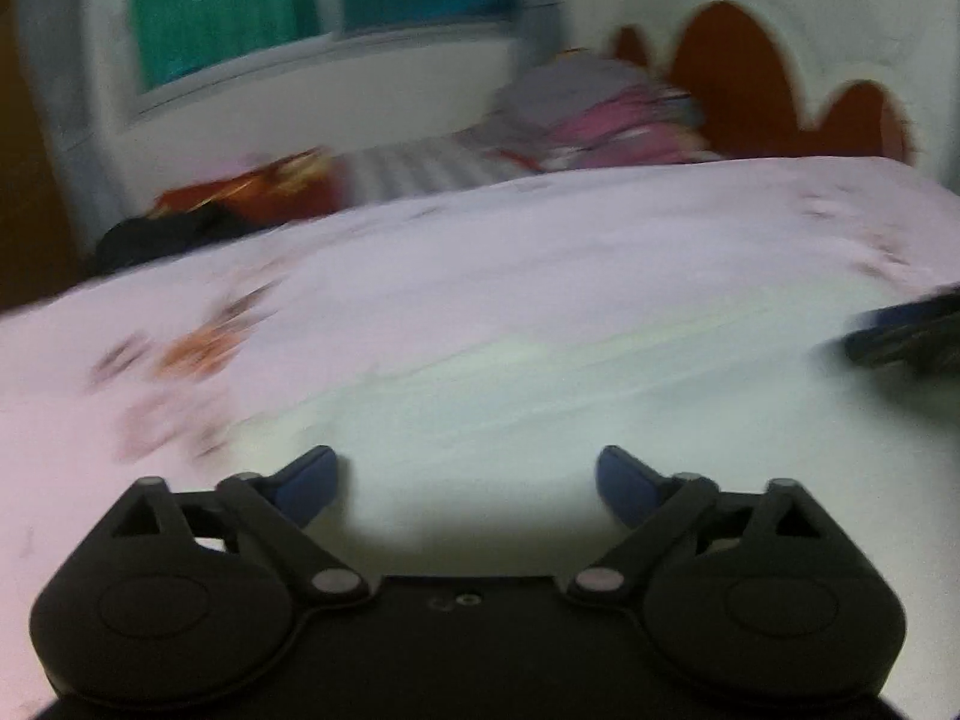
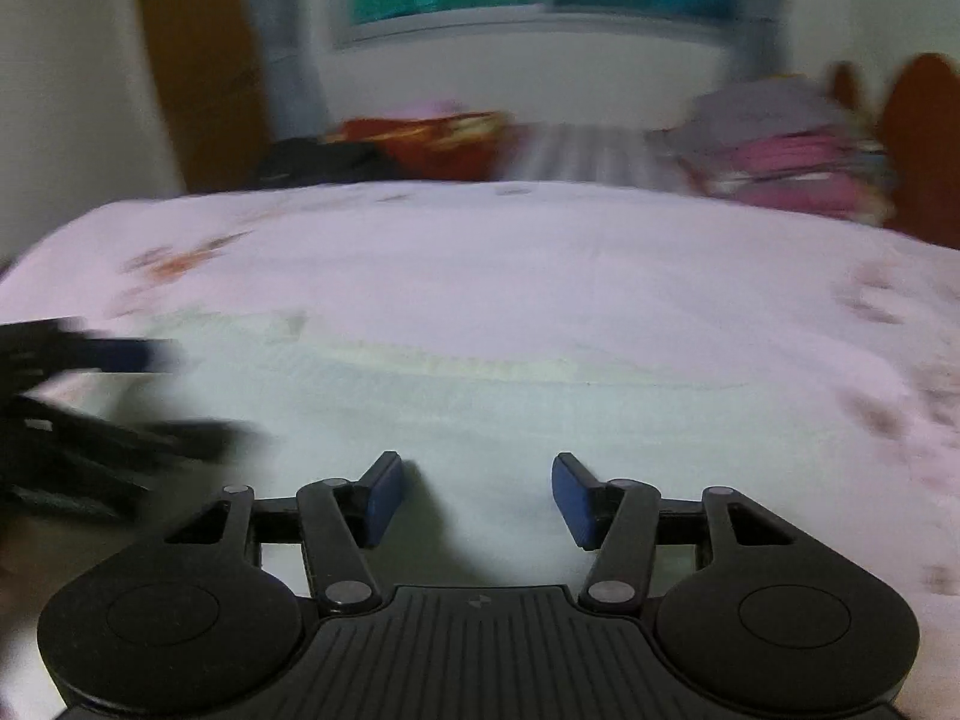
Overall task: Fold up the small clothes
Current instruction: 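Press the folded sweater flat with both grippers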
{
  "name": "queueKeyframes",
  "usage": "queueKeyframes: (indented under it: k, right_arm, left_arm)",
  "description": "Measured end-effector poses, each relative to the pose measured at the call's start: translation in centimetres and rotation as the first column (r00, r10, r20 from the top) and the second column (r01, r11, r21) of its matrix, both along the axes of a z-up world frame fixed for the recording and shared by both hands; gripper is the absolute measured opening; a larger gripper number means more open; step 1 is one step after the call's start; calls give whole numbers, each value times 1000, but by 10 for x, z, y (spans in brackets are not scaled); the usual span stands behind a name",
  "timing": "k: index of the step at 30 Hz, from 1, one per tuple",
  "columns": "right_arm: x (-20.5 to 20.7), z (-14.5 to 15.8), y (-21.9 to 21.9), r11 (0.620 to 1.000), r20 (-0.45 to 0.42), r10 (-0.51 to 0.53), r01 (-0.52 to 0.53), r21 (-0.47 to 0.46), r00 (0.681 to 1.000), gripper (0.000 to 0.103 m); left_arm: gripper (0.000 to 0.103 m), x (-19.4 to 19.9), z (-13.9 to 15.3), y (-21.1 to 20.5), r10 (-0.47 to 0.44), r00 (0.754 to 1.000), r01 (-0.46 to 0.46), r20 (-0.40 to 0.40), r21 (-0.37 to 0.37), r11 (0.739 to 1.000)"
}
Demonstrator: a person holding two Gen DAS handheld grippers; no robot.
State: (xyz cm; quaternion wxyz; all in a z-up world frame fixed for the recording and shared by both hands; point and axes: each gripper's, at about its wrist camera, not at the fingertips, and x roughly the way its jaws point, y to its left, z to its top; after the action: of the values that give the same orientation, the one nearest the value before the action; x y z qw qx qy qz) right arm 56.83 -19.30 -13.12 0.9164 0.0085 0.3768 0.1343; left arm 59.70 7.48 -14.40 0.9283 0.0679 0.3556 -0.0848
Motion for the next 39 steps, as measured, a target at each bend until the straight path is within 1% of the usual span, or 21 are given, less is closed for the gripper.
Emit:
queueKeyframes:
  k: [2, 3, 4, 6, 9, 13, 15, 17, 19, 21, 23, 25, 27, 28, 29, 31, 32, 34, 35, 38, 39]
  right_arm:
    - [8, -8, -39, 990, -30, -142, 142, 1, 989, 54]
    - [9, -9, -53, 986, -48, -153, 156, 52, 987, 54]
    - [10, -6, -57, 985, -59, -153, 157, 71, 986, 54]
    - [5, 6, -51, 983, -41, -177, 179, 49, 983, 54]
    - [-16, 22, -27, 993, 6, -75, 74, 93, 997, 54]
    - [-49, 16, 14, 993, 1, 100, -100, 67, 995, 54]
    - [-57, 6, 26, 989, -14, 143, -142, 31, 990, 54]
    - [-60, -2, 23, 992, -10, 123, -123, -11, 992, 54]
    - [-58, -3, 5, 999, -7, 38, -38, -33, 999, 54]
    - [-61, -1, -10, 997, -19, -32, 30, -69, 999, 54]
    - [-67, 5, -9, 999, -17, -9, 8, -51, 1000, 54]
    - [-80, 9, 4, 998, -8, 61, -61, -29, 998, 54]
    - [-90, 1, 17, 994, -33, 97, -99, -48, 995, 54]
    - [-91, -5, 16, 993, -41, 75, -79, -86, 996, 54]
    - [-92, -9, 13, 993, -35, 48, -52, -106, 998, 54]
    - [-97, -5, 7, 990, -24, -5, 2, -141, 1000, 53]
    - [-102, 0, 5, 990, -9, -18, 16, -141, 1000, 43]
    - [-123, 11, 3, 999, -15, 26, -27, -31, 1000, 14]
    - [-131, 12, 5, 999, -29, 48, -48, 9, 998, 14]
    - [-157, 7, 24, 993, -46, 110, -108, 44, 993, 14]
    - [-163, 4, 29, 991, -53, 123, -119, 60, 991, 14]
  left_arm:
    - [101, 3, -1, 23, 41, 999, -44, -33, -83, 996]
    - [99, 3, 2, 25, 64, 997, -67, -33, -74, 995]
    - [91, 2, 8, 22, 75, 997, -77, -31, -59, 995]
    - [89, -11, 24, 10, 57, 998, -56, 19, -63, 996]
    - [92, -38, 33, -18, -1, 998, 7, 59, -97, 995]
    - [94, -58, 15, -55, -89, 996, 89, 2, -76, 993]
    - [95, -62, 1, -55, -71, 997, 70, -34, -37, 997]
    - [95, -68, 2, -42, -39, 999, 38, -19, -56, 998]
    - [94, -74, 6, -29, 1, 1000, -2, -19, -49, 999]
    - [94, -84, 13, -23, 11, 1000, -11, -4, -76, 997]
    - [94, -99, 20, -29, -18, 1000, 20, 20, -105, 994]
    - [94, -111, 18, -42, -61, 998, 62, 10, -115, 991]
    - [94, -108, 4, -52, -69, 996, 66, -51, -60, 996]
    - [95, -110, -4, -49, -55, 996, 52, -76, -43, 998]
    - [94, -115, -2, -44, -48, 997, 45, -57, -51, 998]
    - [86, -126, 7, -37, -10, 999, 8, -49, -44, 999]
    - [84, -134, 13, -34, 0, 999, -3, -43, -60, 998]
    - [84, -154, 22, -30, 4, 1000, -5, -9, -133, 991]
    - [84, -162, 24, -33, 0, 1000, -1, -2, -143, 990]
    - [84, -181, 21, -49, -26, 1000, 25, -5, -122, 992]
    - [78, -185, 18, -53, -22, 1000, 20, -15, -118, 993]
